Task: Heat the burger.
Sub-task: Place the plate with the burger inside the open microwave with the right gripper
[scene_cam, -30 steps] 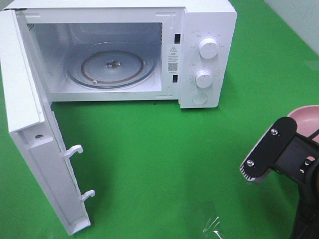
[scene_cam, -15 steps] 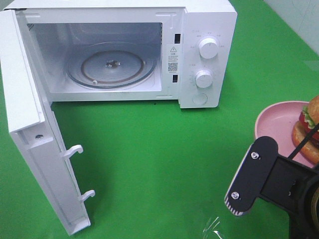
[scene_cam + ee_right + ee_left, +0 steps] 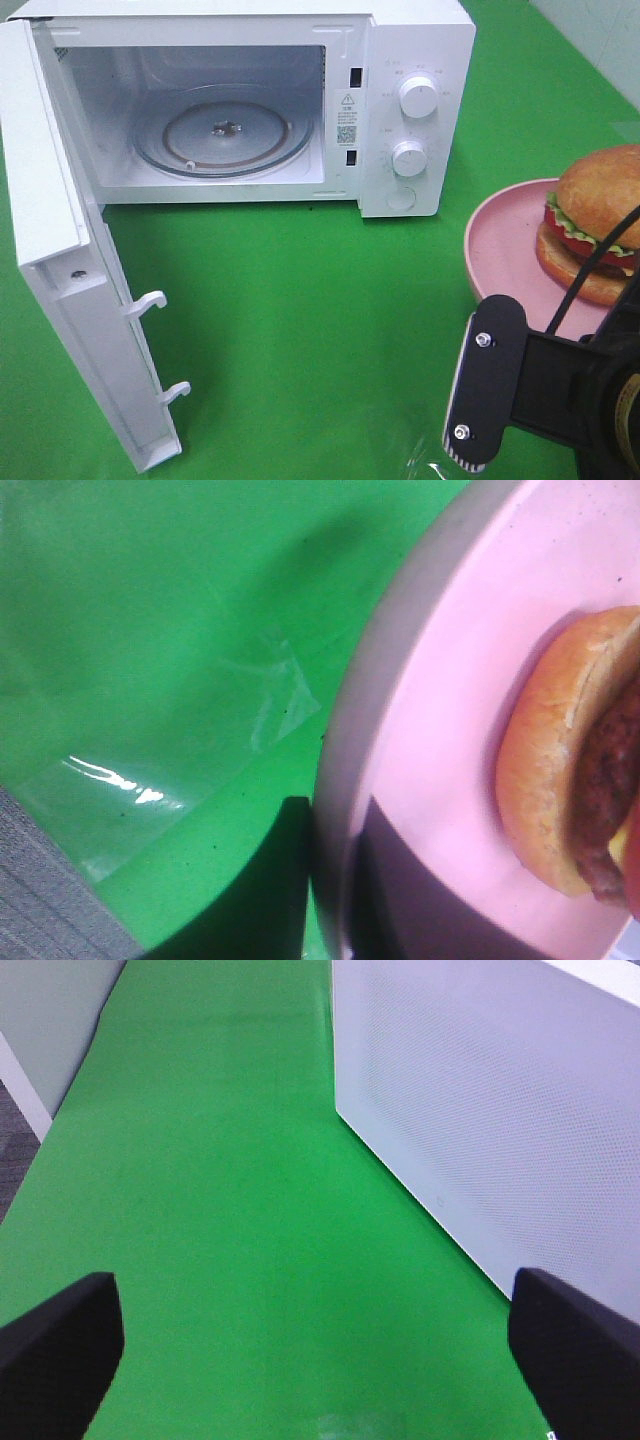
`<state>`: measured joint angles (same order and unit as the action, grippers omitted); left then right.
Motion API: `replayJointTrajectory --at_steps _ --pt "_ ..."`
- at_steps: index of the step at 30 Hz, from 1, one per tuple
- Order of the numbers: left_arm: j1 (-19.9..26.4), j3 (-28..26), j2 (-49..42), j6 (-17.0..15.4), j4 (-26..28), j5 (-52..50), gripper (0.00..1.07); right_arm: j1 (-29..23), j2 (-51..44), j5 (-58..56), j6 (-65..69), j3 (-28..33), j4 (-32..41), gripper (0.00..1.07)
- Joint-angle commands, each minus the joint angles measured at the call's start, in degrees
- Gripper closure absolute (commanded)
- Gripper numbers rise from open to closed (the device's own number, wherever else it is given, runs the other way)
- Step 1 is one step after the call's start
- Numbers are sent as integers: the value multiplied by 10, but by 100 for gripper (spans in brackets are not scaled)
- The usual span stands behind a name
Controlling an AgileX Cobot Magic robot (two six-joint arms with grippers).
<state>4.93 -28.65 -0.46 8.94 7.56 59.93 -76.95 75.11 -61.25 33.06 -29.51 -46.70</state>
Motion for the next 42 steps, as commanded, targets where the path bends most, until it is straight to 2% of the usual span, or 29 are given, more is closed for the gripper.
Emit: replayJointTrajectory --at_steps 1,17,30,39,41,42 --pt "-2 2 -11 -3 5 -6 3 -2 -4 4 -37 0 -51 107" --pt "-2 2 -11 -3 5 -6 3 -2 -4 82 -103 0 -96 107" --pt "-2 2 -11 -3 5 -6 3 -2 -4 168 -183 0 -167 107" --pt "-2 2 -11 -3 5 -6 3 0 -4 219 -221 0 -178 107" --pt "-2 2 -11 -3 5 -6 3 3 -4 225 -226 0 -178 107" --pt "-2 2 -11 -3 5 -6 3 24 -4 248 -235 0 -178 107"
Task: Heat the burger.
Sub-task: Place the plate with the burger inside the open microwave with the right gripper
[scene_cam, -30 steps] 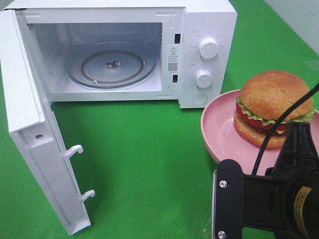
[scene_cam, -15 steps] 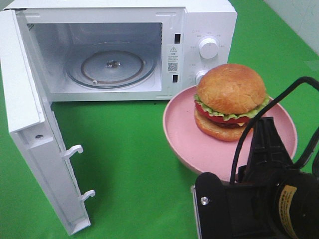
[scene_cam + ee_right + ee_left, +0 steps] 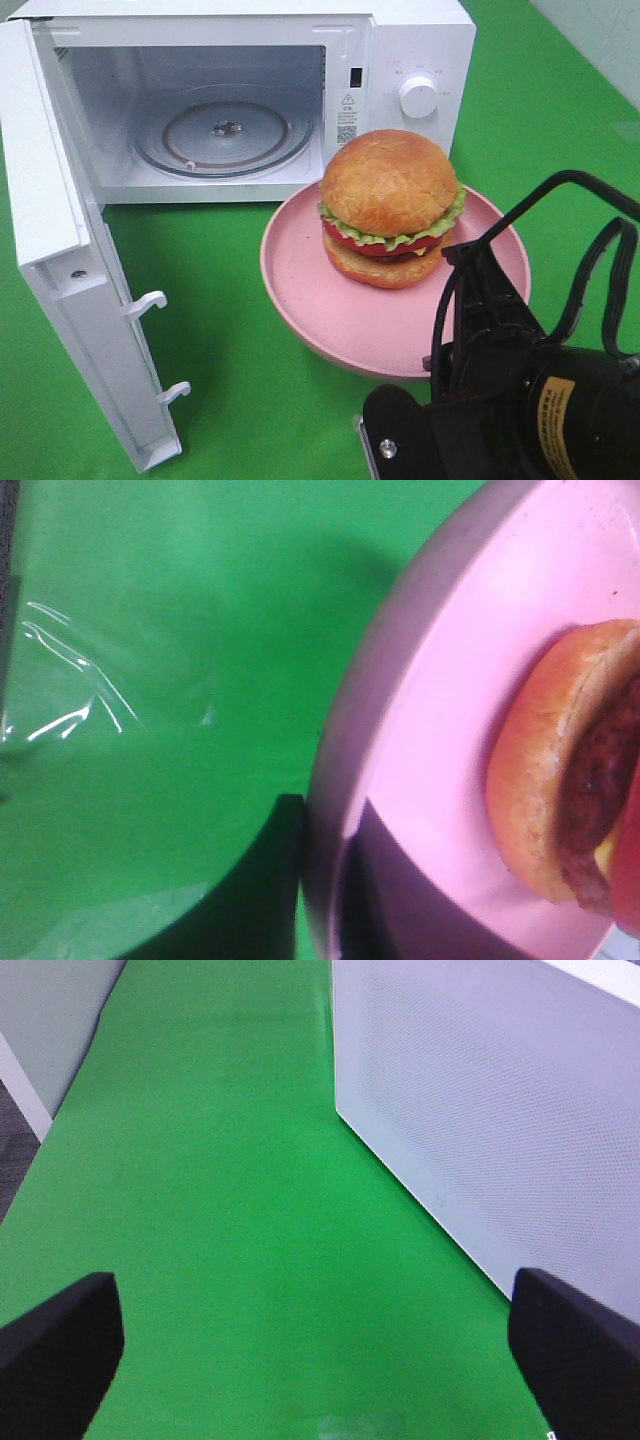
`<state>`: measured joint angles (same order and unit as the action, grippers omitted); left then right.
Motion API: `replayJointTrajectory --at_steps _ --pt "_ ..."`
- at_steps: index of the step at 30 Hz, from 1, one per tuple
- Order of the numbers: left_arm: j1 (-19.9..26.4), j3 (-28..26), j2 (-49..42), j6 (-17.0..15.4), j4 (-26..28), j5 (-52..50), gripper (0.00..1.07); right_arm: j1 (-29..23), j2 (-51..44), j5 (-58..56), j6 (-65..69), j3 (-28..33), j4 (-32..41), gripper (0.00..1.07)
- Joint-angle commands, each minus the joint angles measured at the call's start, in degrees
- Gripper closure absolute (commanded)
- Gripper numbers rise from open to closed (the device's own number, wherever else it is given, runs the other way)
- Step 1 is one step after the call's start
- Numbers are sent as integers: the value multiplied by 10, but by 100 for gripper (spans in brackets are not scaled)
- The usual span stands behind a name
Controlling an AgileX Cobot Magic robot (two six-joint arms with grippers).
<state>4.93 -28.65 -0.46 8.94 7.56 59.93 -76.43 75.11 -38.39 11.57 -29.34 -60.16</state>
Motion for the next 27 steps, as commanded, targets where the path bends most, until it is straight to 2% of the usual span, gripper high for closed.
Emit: replayJointTrajectory --at_steps 1,2,6,8,11,12,15,17,18,19,22,24,25,26,27 --pt "-2 2 -11 -3 5 -6 3 19 -4 19 -21 -2 -43 107" --pt "-2 2 -11 -3 5 -6 3 48 -4 41 -34 -2 -42 107" --pt "-2 2 -11 -3 5 -6 3 85 -4 76 -78 -2 -44 107" --pt "-2 2 -11 -3 5 -6 3 125 -4 129 -145 -2 -42 107" --pt "-2 2 -11 -3 5 -6 3 137 -4 145 -160 -2 -40 107" --pt "-2 2 -11 -3 5 -6 3 160 -4 170 -189 -2 -29 107" --pt "-2 2 -11 -3 5 -6 3 179 -4 193 -233 -2 -11 107" --pt "-2 2 -11 -3 5 -6 3 217 -4 222 -350 -2 41 107" --pt "-2 2 -11 -3 5 -6 3 217 -4 222 -350 -2 41 107" --pt "-2 2 -11 -3 5 -6 3 237 -4 238 -410 -2 76 107" --pt "-2 2 -11 -3 5 -6 3 244 -4 248 -434 -2 90 107" --pt "-2 2 -11 -3 5 -6 3 279 -4 271 -549 -5 168 107" --pt "-2 2 -11 -3 5 -6 3 279 -4 271 -549 -5 168 107" --pt "-2 2 -11 -3 5 -6 3 297 -4 278 -608 -11 216 107" --pt "-2 2 -11 -3 5 -6 3 297 -4 278 -608 -11 216 107"
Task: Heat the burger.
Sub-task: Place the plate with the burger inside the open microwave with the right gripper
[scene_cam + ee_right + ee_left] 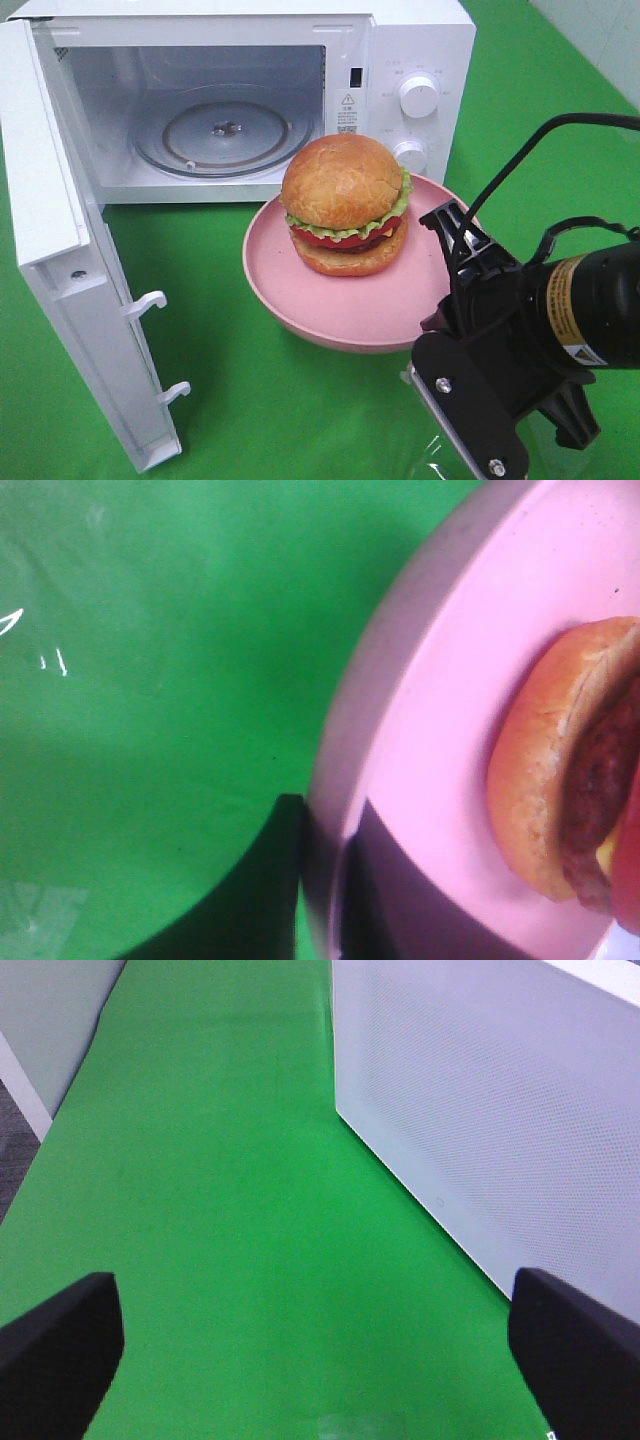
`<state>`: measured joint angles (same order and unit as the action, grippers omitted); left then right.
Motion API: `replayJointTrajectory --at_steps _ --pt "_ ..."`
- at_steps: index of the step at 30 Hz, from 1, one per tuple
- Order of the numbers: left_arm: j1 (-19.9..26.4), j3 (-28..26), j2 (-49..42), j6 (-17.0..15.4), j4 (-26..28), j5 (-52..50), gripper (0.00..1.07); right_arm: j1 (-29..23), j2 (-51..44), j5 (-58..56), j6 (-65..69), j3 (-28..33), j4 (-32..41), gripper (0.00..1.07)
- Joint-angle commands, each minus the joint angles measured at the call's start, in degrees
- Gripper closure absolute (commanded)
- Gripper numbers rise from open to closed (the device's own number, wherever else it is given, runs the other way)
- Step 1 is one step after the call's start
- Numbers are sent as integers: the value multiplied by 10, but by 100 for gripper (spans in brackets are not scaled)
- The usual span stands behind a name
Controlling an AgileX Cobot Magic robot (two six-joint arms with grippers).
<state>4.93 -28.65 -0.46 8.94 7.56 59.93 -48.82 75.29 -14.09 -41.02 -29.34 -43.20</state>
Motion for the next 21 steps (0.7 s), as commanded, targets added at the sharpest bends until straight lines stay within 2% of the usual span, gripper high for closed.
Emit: replayJointTrajectory --at_steps 1,2,4,5,6,9,11,12,13,16,18,21 --pt "-2 2 -11 -3 5 -6 3 36 -6 36 -141 -23 91 107" --pt "-2 2 -11 -3 5 -6 3 36 -6 36 -141 -23 91 107" --pt "-2 2 -11 -3 5 -6 3 54 -6 36 -237 -40 169 107" --pt "-2 2 -11 -3 5 -6 3 54 -6 36 -237 -40 169 107" --pt "-2 2 -11 -3 5 -6 3 62 -3 33 -303 -49 225 107" --pt "-2 2 -11 -3 5 -6 3 66 -2 32 -333 -54 252 107" --pt "-2 2 -11 -3 5 -6 3 78 12 25 -426 -71 335 107" --pt "-2 2 -11 -3 5 -6 3 78 12 25 -426 -71 335 107" --pt "-2 2 -11 -3 5 -6 3 78 23 13 -472 -78 380 107" --pt "-2 2 -11 -3 5 -6 3 78 28 6 -500 -83 406 107" --pt "-2 2 -11 -3 5 -6 3 78 54 2 -578 -107 483 107" --pt "-2 2 -11 -3 5 -6 3 78 68 -6 -578 -123 481 107"
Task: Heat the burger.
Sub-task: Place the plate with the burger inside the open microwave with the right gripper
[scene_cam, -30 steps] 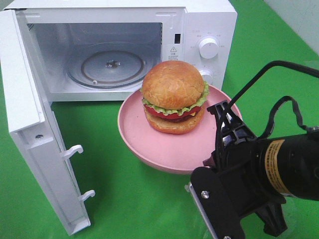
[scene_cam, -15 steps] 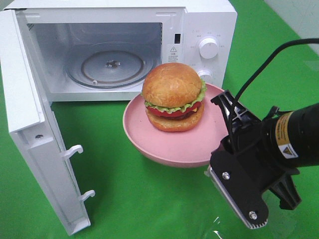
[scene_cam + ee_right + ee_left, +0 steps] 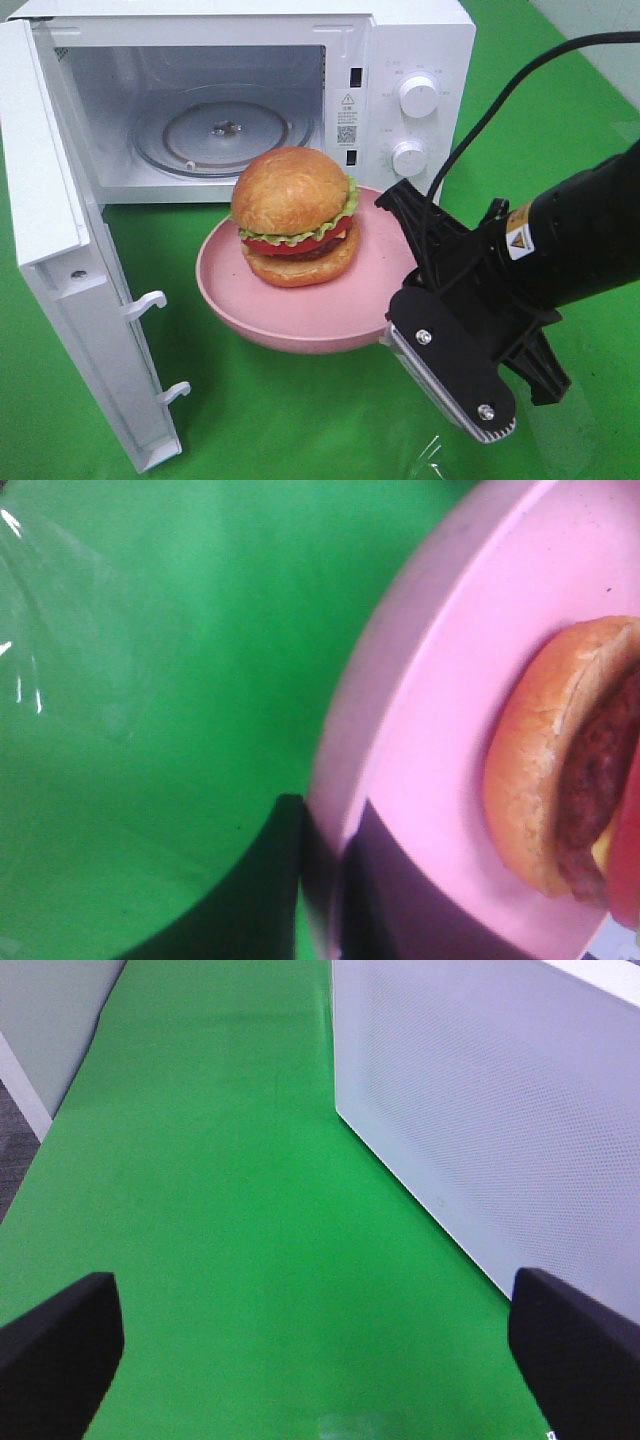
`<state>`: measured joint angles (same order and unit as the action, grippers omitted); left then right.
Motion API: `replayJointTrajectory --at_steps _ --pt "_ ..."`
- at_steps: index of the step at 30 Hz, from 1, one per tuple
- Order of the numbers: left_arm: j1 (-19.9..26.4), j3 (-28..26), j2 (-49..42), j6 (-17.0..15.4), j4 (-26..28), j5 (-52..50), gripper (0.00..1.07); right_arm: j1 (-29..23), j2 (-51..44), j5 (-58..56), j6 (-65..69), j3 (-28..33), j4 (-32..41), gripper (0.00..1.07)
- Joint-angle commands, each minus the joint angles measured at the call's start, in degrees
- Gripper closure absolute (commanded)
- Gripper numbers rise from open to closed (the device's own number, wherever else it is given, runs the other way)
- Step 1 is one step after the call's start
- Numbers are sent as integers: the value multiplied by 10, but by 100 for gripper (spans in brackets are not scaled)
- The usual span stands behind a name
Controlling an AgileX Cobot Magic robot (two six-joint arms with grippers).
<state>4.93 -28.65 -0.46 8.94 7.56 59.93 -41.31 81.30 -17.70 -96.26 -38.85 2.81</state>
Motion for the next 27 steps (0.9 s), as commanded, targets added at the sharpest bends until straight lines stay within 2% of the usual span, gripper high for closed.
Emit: replayJointTrajectory --at_steps 1,17,22,27 --pt "-2 2 -11 -3 5 -6 3 3 21 14 -14 -45 12 107" --pt "-2 2 -11 -3 5 -6 3 3 110 -20 14 -158 -10 107" --pt "-2 2 -11 -3 5 -6 3 3 140 -17 81 -200 -77 107" --pt "-2 2 -11 -3 5 -6 3 3 167 -15 113 -235 -93 107"
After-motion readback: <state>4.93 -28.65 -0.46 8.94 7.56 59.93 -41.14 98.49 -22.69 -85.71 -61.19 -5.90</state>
